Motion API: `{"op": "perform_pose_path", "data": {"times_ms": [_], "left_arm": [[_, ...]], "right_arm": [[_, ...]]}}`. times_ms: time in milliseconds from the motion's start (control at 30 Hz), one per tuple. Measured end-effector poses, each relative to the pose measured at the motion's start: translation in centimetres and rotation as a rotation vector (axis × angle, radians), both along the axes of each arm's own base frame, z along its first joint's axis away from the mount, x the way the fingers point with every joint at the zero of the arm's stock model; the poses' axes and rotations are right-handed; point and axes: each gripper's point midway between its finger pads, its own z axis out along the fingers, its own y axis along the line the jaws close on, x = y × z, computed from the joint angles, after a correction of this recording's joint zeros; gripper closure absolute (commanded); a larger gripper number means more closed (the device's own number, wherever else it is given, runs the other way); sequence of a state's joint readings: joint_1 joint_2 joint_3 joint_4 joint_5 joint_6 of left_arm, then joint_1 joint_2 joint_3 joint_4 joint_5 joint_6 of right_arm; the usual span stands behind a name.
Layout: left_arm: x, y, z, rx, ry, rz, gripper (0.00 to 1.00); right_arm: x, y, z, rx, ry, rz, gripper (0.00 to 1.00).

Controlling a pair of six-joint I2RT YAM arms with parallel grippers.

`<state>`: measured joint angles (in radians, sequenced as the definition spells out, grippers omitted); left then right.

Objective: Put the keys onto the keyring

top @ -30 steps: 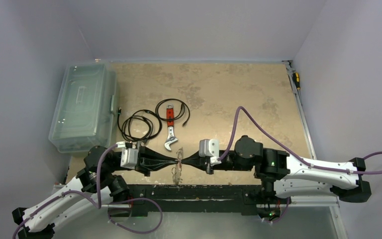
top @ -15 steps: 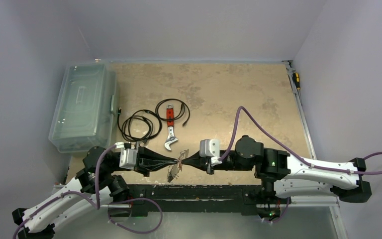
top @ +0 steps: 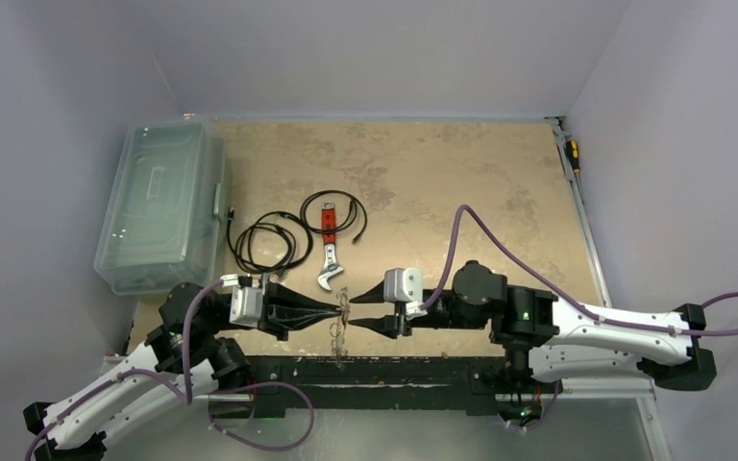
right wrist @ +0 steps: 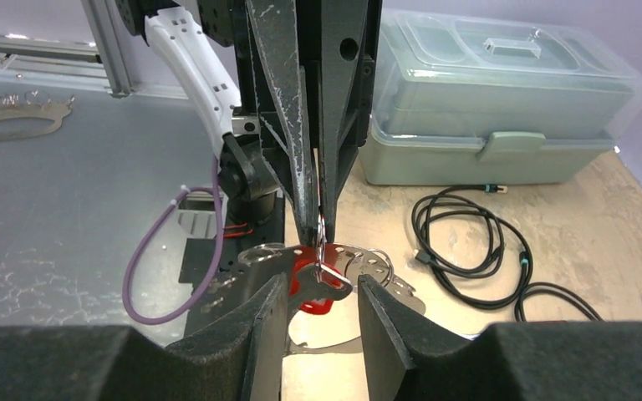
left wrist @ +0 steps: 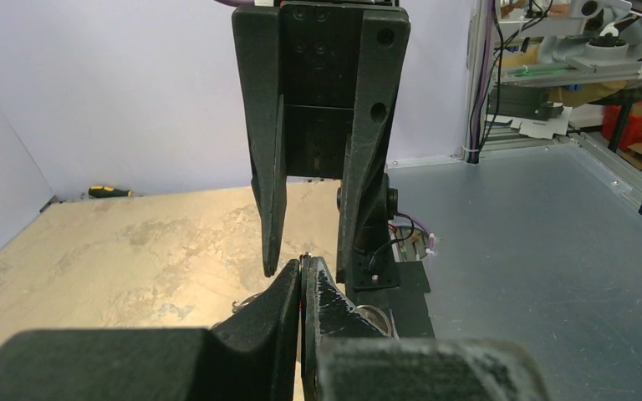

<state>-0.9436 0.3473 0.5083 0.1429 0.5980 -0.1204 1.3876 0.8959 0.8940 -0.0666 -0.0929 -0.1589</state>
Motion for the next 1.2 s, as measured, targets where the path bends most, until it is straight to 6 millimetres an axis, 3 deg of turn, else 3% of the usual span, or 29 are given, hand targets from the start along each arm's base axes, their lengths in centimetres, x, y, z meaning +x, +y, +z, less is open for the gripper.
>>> {"op": "perform_pose_path", "data": {"times_ms": [400,700,800,967,1200], "left_arm": [[0.0,0.0,0.0,0.0,0.0,0.001,1.0],[0.0,0.1,0.1,-0.002,-0.001,0.003,1.0],[0.0,0.1,0.1,-0.004,-0.001,0.005,1.0],[0.1,0.2,0.3,-0.011,-0.004,0.012,1.0],[-0.1,0.3,0.3,-0.013,-0.007,0.007,1.0]], "right_arm": [[0.1,0.4,1.5,0.06,-0.014,0.001,0.67],[0.1,1.2,1.0,0.051,-0.011,0.007,0.74],[0.0,1.4,0.9,0.048,-0.01,0.012,0.8],[-0.1,1.5,0.8,0.046,-0.008,0.022,0.99],[-0.3,1.5,0.8,0.047,-0.006,0.031,1.0]]}}
